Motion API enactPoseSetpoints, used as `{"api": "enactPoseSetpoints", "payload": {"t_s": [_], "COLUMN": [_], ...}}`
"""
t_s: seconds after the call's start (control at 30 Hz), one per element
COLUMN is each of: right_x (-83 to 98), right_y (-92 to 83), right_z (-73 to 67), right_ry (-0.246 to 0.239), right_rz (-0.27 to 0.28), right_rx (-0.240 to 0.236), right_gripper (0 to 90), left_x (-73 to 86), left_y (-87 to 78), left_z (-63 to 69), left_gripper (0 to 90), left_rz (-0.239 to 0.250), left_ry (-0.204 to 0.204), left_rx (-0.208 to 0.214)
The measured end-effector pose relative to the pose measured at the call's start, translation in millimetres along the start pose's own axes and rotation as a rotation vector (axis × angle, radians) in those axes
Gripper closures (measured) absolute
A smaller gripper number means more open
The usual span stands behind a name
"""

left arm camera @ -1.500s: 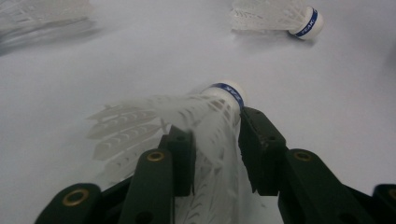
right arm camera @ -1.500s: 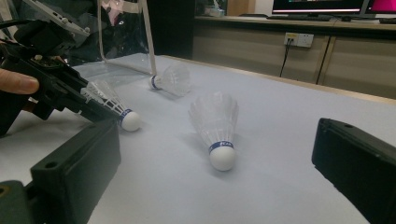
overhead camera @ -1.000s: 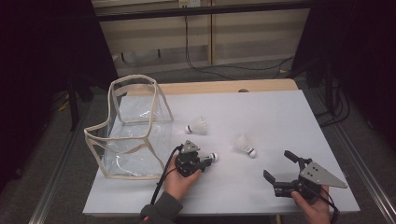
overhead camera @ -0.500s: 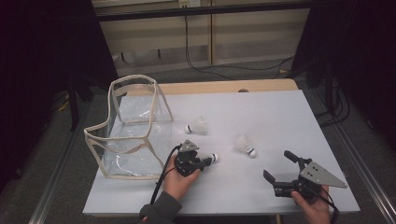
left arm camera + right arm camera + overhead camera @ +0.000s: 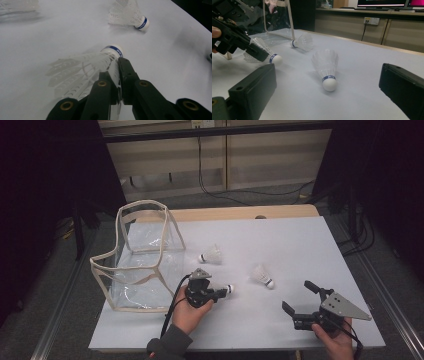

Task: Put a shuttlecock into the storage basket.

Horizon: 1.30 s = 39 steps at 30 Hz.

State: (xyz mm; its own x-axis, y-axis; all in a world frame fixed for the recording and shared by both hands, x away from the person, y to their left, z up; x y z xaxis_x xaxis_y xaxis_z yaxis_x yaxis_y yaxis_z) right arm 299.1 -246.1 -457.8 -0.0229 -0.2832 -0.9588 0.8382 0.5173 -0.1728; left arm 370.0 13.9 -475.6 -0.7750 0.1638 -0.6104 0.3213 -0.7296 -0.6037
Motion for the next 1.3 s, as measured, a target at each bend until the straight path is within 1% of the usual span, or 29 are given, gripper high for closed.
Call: {"api": "enactPoseSetpoints", "payload": {"t_s": [0.03,0.07,0.23,0.27,0.37,0.67,0.7,0.8,0.97,1.0,1.2,1.23,1.3], "right_x": [0.0,0.0,0.3,0.1,-0.1,-0.3,-0.3,-0.3,-0.3,-0.2,-0.2,-0.2,0.0], "right_y": [0.0,-0.1,-0.1,0.0,0.1,0.0,0.0,0.0,0.1,0.1,0.4,0.3,-0.2], "right_z": [0.0,0.6,0.8,0.9,0.7,0.3,0.3,0.8,0.9,0.7,0.4,0.6,1.4], "right_ry": [0.0,-0.002,0.002,0.0,0.0,0.001,0.001,0.002,0.001,0.003,0.004,0.002,0.002], "right_rz": [0.0,0.002,0.0,0.001,0.003,0.004,0.004,0.004,0.004,0.004,0.003,0.004,0.002], "right_rx": [0.0,0.0,0.001,0.0,0.0,-0.003,-0.004,-0.003,-0.004,-0.005,-0.006,-0.005,-0.004], "right_gripper": [1.2,1.2,1.2,1.2,1.2,1.3,1.3,1.3,1.4,1.4,1.4,1.4,1.4], "left_x": [-0.4,-1.1,-4.7,-7.3,-9.1,-15.1,-16.1,-18.8,-25.7,-26.7,-33.1,-33.9,-35.4], "left_y": [-1.2,-1.7,-6.6,-8.7,-9.9,-13.6,-14.0,-16.2,-19.7,-21.0,-26.0,-26.7,-28.5], "left_z": [-0.3,0.3,2.3,3.7,4.6,6.4,7.0,9.8,12.3,12.3,15.3,16.2,16.2], "left_gripper": [87.4,87.4,87.4,87.4,87.3,87.4,87.4,87.4,87.4,87.3,87.4,87.4,87.3], "left_rz": [-0.009,-0.005,-0.025,-0.025,-0.029,-0.065,-0.067,-0.083,-0.08,-0.087,-0.095,-0.095,-0.101], "left_ry": [0.004,-0.009,-0.002,-0.006,-0.009,-0.017,-0.012,-0.015,-0.009,-0.009,-0.001,-0.007,-0.005], "left_rx": [0.0,0.0,-0.006,-0.006,-0.012,-0.021,-0.021,-0.015,-0.019,-0.022,-0.029,-0.028,-0.032]}}
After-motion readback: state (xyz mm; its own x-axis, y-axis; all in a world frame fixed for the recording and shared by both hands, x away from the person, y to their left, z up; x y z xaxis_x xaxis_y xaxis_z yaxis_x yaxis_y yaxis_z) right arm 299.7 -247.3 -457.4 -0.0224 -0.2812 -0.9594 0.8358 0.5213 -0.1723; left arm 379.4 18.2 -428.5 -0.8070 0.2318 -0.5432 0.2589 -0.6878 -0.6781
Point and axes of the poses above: each handheld gripper's, and its own axes: y roughly forward along the jaws, x roughly out of its underside, z roughly to its right, the point moved 7 cm from there along y, roughly forward along the jaws, and after that the axes turned 14 degrees about -y, right-handed, at the moved point
